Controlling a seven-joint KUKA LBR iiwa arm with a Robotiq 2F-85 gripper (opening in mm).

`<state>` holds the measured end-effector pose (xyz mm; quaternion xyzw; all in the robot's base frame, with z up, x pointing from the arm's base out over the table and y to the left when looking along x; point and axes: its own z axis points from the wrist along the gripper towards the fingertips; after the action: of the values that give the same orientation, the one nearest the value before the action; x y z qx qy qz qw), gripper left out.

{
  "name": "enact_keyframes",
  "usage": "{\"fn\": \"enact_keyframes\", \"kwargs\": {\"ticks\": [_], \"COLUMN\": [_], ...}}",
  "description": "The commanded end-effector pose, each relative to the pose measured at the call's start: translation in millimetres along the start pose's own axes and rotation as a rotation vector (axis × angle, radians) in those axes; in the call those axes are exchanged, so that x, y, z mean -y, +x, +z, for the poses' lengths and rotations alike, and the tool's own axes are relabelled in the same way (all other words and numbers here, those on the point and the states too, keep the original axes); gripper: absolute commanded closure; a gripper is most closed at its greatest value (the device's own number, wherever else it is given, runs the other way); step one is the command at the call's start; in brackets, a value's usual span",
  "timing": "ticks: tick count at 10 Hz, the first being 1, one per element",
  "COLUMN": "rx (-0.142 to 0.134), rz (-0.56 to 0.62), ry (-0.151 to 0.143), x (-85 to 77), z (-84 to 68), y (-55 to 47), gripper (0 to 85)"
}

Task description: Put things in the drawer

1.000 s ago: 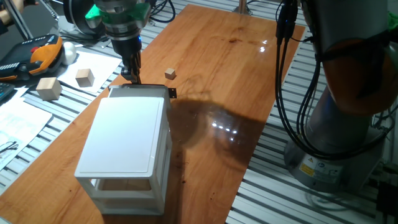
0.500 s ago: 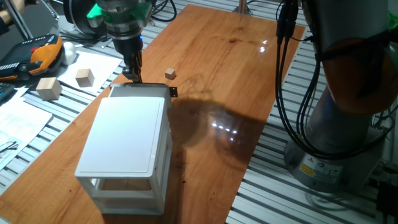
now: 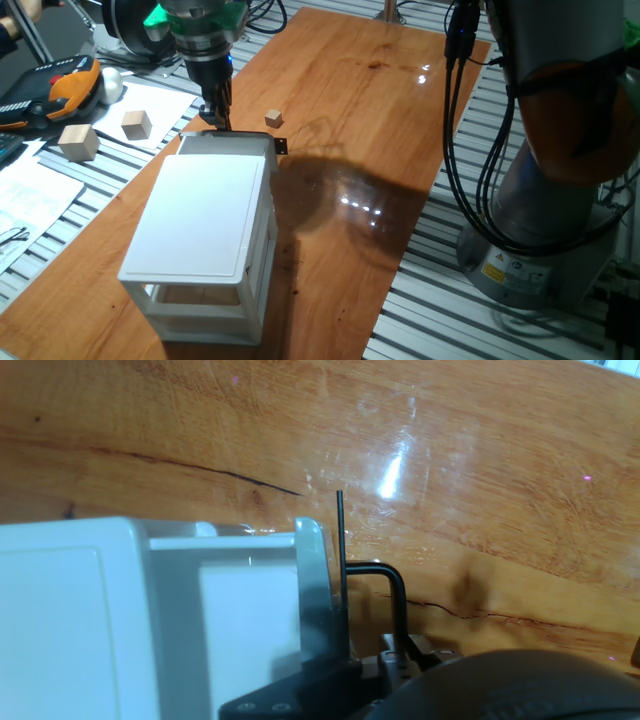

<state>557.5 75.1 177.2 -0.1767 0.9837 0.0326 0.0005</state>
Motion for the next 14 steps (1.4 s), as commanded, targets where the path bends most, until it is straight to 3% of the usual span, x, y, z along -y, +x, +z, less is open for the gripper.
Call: {"fn": "enact_keyframes", "kwargs": {"ticks": [1,11,14], "rx": [0.000,0.004,0.004], "rz": [0.003,-0.035,0.018], "ry": [0.000,0.018,0.002], "x": [0.2,8.4,9.1], "z": [-0.2,-1.6,-2.4], "y": [0.2,6.3,7.2], "gripper": [85.0,85.0,85.0]}}
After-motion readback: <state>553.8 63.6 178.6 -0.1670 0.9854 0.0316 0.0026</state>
